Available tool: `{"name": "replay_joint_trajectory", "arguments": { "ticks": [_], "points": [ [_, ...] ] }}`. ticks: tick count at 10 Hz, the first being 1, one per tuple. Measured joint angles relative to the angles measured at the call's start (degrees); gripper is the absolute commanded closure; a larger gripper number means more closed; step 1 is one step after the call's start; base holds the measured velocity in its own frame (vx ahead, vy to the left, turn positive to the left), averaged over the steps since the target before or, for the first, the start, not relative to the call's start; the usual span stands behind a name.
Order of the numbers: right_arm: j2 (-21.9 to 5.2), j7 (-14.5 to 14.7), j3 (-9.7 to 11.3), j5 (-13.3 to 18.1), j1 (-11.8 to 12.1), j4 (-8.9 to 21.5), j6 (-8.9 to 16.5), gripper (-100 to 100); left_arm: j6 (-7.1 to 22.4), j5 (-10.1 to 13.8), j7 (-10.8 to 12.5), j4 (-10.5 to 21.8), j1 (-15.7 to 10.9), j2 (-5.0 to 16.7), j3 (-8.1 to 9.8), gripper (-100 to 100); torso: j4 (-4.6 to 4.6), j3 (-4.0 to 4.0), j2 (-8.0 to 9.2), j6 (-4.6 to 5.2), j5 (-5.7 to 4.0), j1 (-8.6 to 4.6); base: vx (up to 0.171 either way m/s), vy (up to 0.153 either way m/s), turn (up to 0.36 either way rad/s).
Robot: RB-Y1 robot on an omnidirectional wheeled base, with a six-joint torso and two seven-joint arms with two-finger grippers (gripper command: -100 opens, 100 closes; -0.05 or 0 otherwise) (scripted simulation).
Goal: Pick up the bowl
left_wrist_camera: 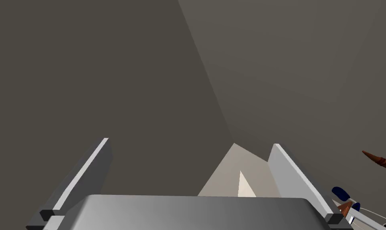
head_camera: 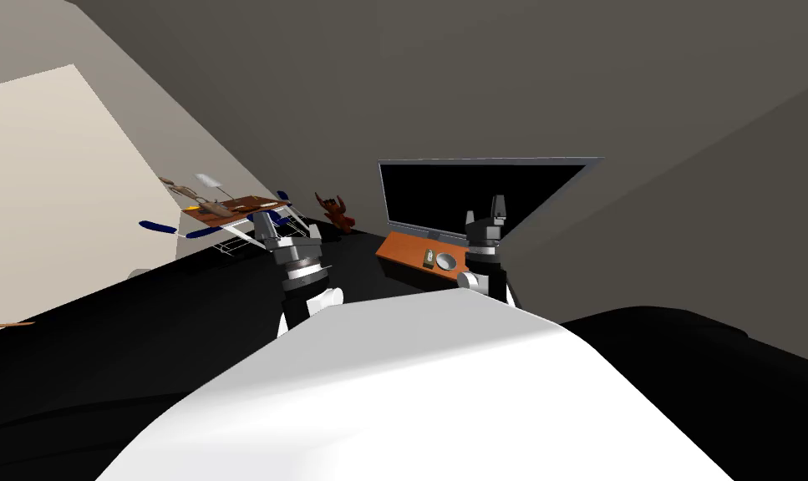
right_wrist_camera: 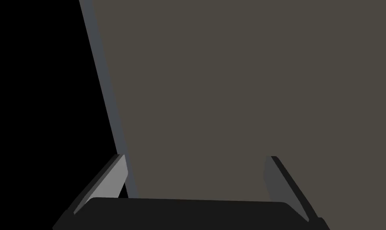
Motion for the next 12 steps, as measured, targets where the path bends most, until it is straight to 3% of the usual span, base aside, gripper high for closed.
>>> {"name": "replay_joint_trajectory", "arguments": {
  "ticks": [5,7,10,12],
  "points": [
    [-5.99,0.56,1.42,7.42,-2.33,6.19,-1.73,-100,0.0,0.0,0.0,0.0,0.0,0.0,0.0,0,0.03,0.08,0.13,0.0,0.01,0.06,-0.042,0.017,-0.011],
    [-8.68,0.9,2.25,10.79,-3.43,10.1,-3.46,-100,0.0,0.0,0.0,0.0,-0.01,0.0,0.0,0,0.04,0.09,0.17,0.0,0.01,0.05,-0.043,0.013,-0.006],
    [-11.03,1.26,2.9,14.39,-4.61,12.81,-3.62,-100,0.0,0.0,0.0,0.0,0.0,0.0,0.0,0,0.02,0.05,0.08,0.0,0.01,0.03,-0.022,0.012,-0.001],
    [-13.63,1.81,3.76,17.7,-6.38,16.46,-4.55,-100,0.0,0.0,0.0,0.0,0.0,0.0,0.0,0,0.02,0.06,0.1,0.0,0.02,0.07,-0.031,0.022,0.005]
  ]
}}
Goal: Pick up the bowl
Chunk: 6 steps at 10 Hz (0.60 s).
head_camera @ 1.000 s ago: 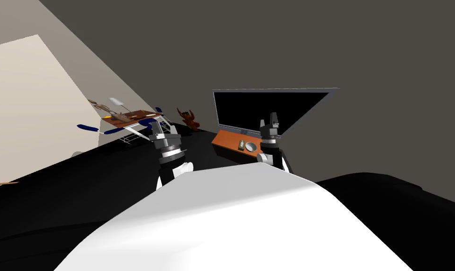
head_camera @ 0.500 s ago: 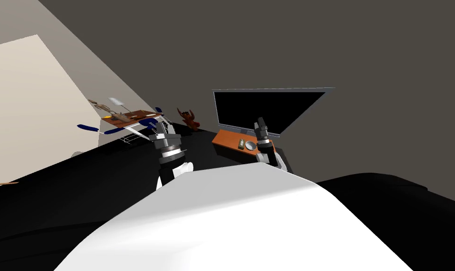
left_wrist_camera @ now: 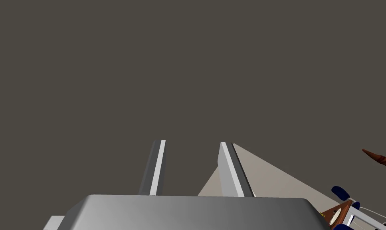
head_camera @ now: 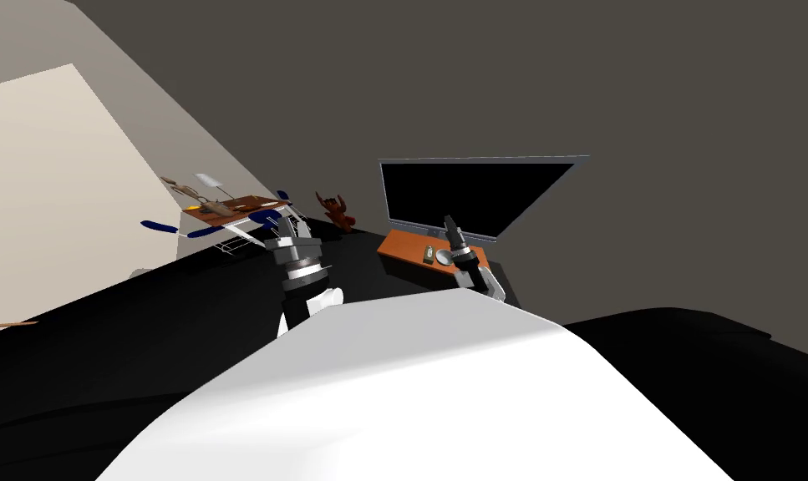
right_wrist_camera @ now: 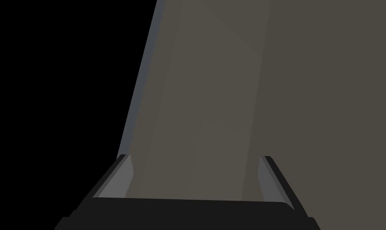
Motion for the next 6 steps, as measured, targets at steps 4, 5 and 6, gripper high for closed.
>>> {"name": "replay_joint_trajectory", "arguments": {
  "ticks": [4,5,6],
  "points": [
    [-3.68,0.82,1.38,5.46,-1.55,4.9,-1.35,-100,0.0,0.0,0.0,0.0,0.0,0.0,0.0,0,-0.01,-0.04,-0.07,0.0,0.0,-0.01,-0.012,0.017,0.008],
    [-4.33,0.99,1.64,6.42,-2.04,6.12,-1.49,-100,0.0,0.0,0.0,0.0,0.0,0.0,0.0,0,-0.02,-0.05,-0.09,0.01,0.0,-0.02,-0.007,0.018,0.015],
    [-5.64,1.19,2.01,7.99,-2.68,7.55,-1.89,-100,0.0,0.0,0.0,0.0,0.0,0.0,0.0,0,-0.02,-0.05,-0.09,0.0,0.0,-0.02,-0.006,0.017,0.009]
  ]
}}
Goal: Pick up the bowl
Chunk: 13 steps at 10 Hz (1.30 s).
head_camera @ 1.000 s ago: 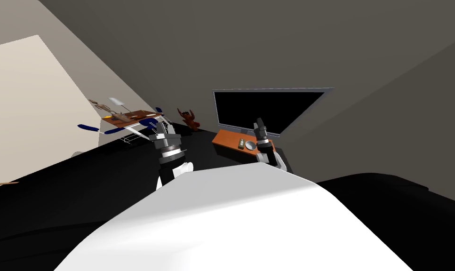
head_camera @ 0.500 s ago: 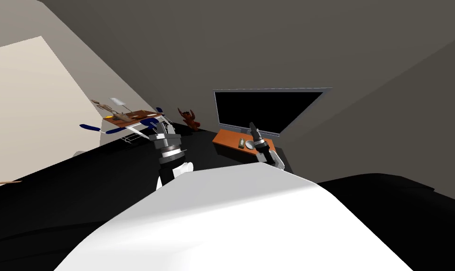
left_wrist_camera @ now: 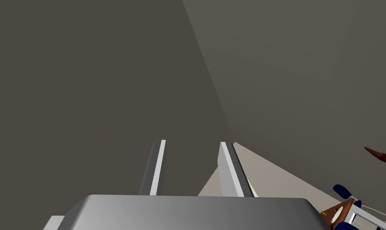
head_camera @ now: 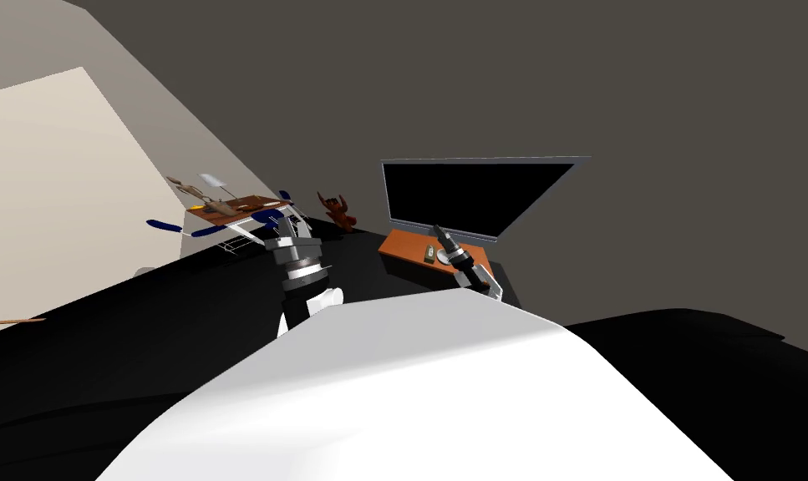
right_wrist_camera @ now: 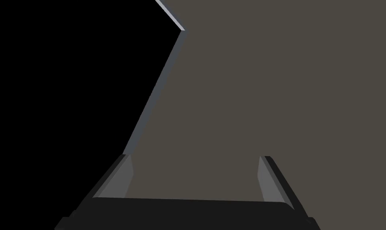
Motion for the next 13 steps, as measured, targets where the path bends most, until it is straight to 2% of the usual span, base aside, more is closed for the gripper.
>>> {"name": "replay_joint_trajectory", "arguments": {
  "ticks": [3,5,8,9,10,11,13],
  "points": [
    [-2.3,0.79,1.16,3.55,-2.04,5.23,-1.03,-100,0.0,0.0,0.0,0.0,0.0,0.0,0.0,0,0.0,-0.01,-0.01,0.01,0.0,0.0,-0.006,0.02,0.016],
    [-5.04,1.8,2.46,6.84,-3.73,10.0,-2.48,-100,0.0,0.0,0.0,0.0,0.0,0.0,0.0,0,0.0,0.0,0.0,0.0,0.01,0.03,-0.008,0.025,0.02],
    [-8.14,2.28,4.24,11.23,-5.45,14.5,-2.13,-100,0.0,0.0,0.0,0.0,0.0,0.0,0.0,0,0.0,-0.01,-0.01,0.01,0.0,0.0,-0.004,0.019,0.018],
    [-8.56,3.28,4.92,12.91,-6.38,17.67,-3.28,-100,0.0,0.0,0.0,0.0,0.0,0.0,0.0,0,-0.01,-0.01,-0.02,0.01,0.0,0.0,-0.003,0.018,0.016],
    [-9.18,3.79,5.31,13.99,-6.09,18.82,-3.68,-100,0.0,0.0,0.0,0.0,0.0,0.0,0.0,0,0.0,0.0,0.0,0.02,0.0,0.0,-0.005,0.021,0.024],
    [-10.72,3.74,6.28,15.69,-7.27,20.64,-3.31,-100,0.0,0.0,0.0,0.0,0.0,0.0,0.0,0,0.0,-0.01,-0.01,0.0,0.0,0.0,-0.003,0.016,0.017],
    [-13.13,3.86,7.22,18.08,-7.6,23.04,-3.44,-100,0.0,0.0,0.0,0.0,0.0,0.0,0.0,0,0.0,0.0,0.0,0.01,0.0,0.01,-0.003,0.02,0.018]
  ]
}}
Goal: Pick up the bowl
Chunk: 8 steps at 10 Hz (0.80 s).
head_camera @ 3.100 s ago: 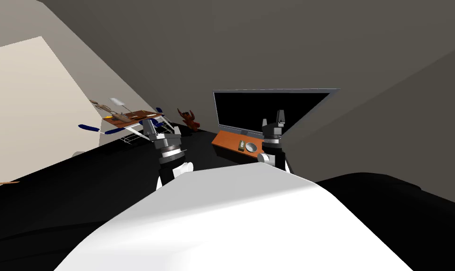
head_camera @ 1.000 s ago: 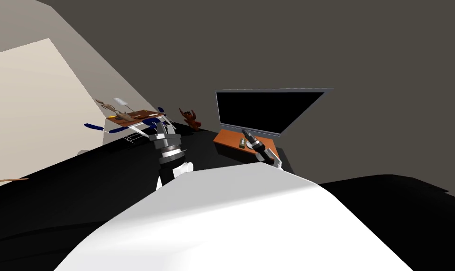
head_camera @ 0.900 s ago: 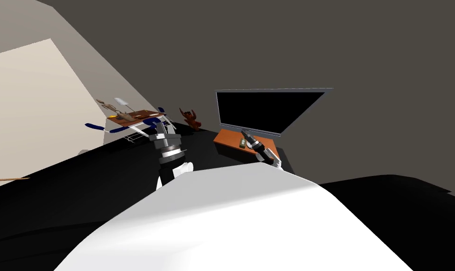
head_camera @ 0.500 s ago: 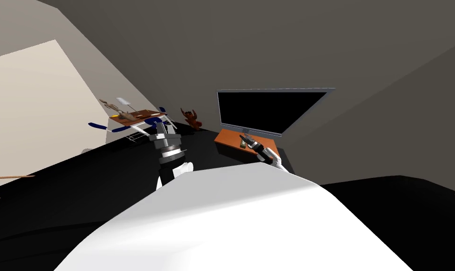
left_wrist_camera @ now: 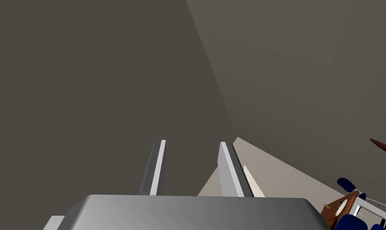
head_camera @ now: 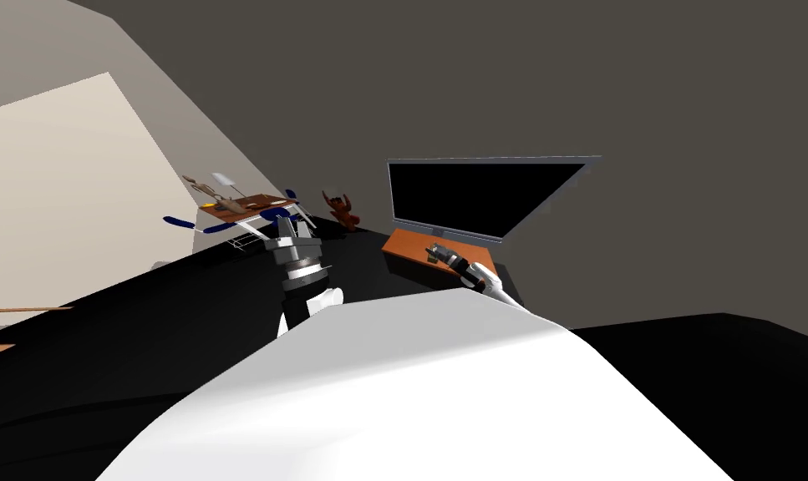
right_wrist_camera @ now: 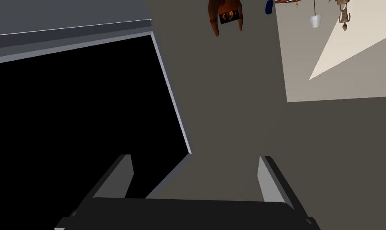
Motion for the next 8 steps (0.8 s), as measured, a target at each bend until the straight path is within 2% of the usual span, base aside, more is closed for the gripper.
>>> {"name": "replay_joint_trajectory", "arguments": {
  "ticks": [2,3,4,8],
  "points": [
    [-0.79,1.68,1.28,2.55,-0.92,4.01,-1.09,-100,0.0,0.0,0.0,0.0,0.0,0.0,0.0,0,0.0,-0.01,-0.01,-0.01,0.0,0.01,-0.002,0.02,0.023],
    [-2.23,1.27,1.83,3.38,-1.25,4.95,-0.72,-100,0.0,0.0,0.0,0.0,0.0,0.0,0.0,0,0.0,0.0,-0.01,0.01,0.0,-0.01,0.0,0.0,0.0],
    [-2.31,1.23,1.93,3.62,-1.39,6.11,-0.68,-100,0.0,0.0,0.0,0.0,0.0,0.0,0.0,0,0.0,0.0,-0.01,0.01,-0.01,-0.04,0.0,0.015,0.03],
    [-5.42,2.83,4.26,7.84,-3.37,12.59,-1.57,-100,0.0,0.0,0.0,0.0,0.0,0.0,0.0,0,-0.01,-0.01,-0.03,0.01,0.0,-0.01,0.004,0.015,0.017]
  ]
}}
